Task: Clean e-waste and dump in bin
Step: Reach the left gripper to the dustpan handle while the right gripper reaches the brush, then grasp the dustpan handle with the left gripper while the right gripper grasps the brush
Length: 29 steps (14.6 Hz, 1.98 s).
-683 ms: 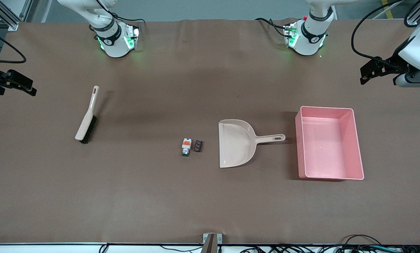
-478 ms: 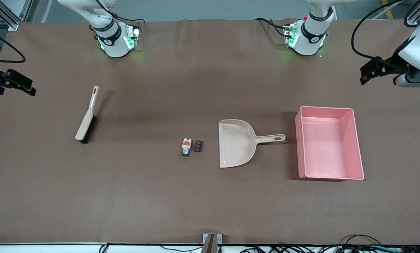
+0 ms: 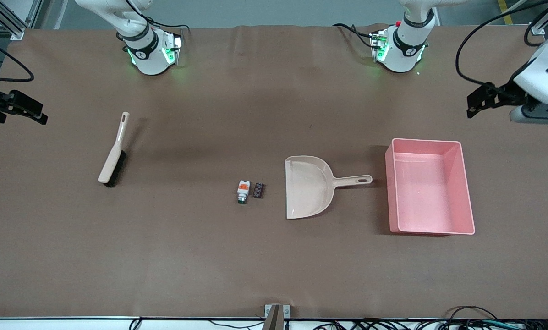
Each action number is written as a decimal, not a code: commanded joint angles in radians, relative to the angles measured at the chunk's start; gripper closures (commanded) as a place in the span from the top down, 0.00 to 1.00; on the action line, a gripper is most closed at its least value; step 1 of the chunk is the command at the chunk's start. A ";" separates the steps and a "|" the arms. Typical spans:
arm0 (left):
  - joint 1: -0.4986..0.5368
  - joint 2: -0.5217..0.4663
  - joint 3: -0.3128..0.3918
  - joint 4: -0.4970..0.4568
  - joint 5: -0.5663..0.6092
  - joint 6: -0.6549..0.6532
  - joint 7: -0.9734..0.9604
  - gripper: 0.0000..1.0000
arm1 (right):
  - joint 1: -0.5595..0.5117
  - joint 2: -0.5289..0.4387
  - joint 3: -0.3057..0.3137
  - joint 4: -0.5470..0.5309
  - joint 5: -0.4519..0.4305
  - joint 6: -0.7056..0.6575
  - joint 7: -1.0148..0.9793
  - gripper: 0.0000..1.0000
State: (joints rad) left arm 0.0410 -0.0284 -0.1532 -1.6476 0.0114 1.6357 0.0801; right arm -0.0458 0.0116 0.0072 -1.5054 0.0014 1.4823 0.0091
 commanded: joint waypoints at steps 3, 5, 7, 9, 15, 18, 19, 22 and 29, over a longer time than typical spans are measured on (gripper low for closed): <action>-0.030 0.117 -0.071 0.028 -0.008 0.108 0.122 1.00 | -0.006 -0.022 0.007 -0.103 0.020 0.027 0.014 1.00; -0.030 0.165 -0.107 0.026 -0.008 0.154 0.177 1.00 | -0.020 -0.071 0.005 -0.265 0.020 0.123 0.014 1.00; -0.029 0.211 -0.147 0.028 -0.008 0.170 0.220 1.00 | -0.023 -0.160 0.005 -0.448 0.020 0.238 0.014 1.00; -0.032 0.267 -0.167 0.026 -0.007 0.183 0.321 0.99 | -0.025 -0.220 0.005 -0.595 0.020 0.318 0.014 1.00; -0.078 0.347 -0.230 -0.064 0.005 0.389 0.551 0.95 | -0.055 -0.222 0.004 -0.950 0.020 0.642 0.015 1.00; -0.090 0.347 -0.235 -0.148 0.005 0.493 0.671 0.94 | -0.085 -0.182 0.004 -1.010 0.022 0.696 0.023 1.00; -0.092 0.346 -0.238 -0.184 0.005 0.547 0.711 0.93 | -0.085 -0.182 0.004 -1.045 0.022 0.740 0.046 1.00; -0.110 0.352 -0.241 -0.273 0.009 0.683 0.779 0.88 | -0.085 -0.142 0.005 -1.124 0.022 0.872 0.066 1.00; -0.147 0.493 -0.241 -0.279 0.076 0.821 0.813 0.85 | -0.077 -0.091 0.005 -1.223 0.028 1.097 0.098 0.99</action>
State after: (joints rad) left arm -0.1008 0.4253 -0.3915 -1.9384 0.0543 2.4083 0.8854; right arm -0.1172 -0.0566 0.0021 -2.6532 0.0135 2.4880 0.0915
